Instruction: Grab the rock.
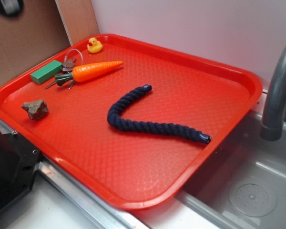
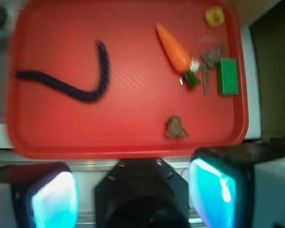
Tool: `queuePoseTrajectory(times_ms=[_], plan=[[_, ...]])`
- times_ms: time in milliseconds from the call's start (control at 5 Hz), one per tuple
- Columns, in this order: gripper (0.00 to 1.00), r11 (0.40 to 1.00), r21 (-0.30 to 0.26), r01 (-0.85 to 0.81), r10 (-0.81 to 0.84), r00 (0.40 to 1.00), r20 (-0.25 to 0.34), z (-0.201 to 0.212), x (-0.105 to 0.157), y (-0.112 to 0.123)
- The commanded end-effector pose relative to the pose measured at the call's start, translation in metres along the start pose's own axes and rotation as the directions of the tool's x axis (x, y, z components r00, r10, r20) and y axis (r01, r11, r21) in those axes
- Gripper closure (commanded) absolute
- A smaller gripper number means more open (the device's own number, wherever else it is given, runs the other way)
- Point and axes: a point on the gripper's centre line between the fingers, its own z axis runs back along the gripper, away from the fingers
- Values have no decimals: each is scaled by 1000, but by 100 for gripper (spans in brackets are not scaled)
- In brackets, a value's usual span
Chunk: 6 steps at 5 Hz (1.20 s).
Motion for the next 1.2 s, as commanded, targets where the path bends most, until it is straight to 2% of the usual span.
queuePoseTrajectory(times_ms=[0,200,400,600,800,1000], plan=[[0,997,11,72,-72,997,-28,-93,5,35],[0,990,43,135,-133,990,-52,-136,11,43],[0,984,44,173,-170,984,-57,-152,21,44],[0,982,49,183,-179,981,-80,-164,17,50],[0,985,51,167,-159,979,-130,-175,6,57],[17,988,78,134,-119,977,-179,-179,-2,61]])
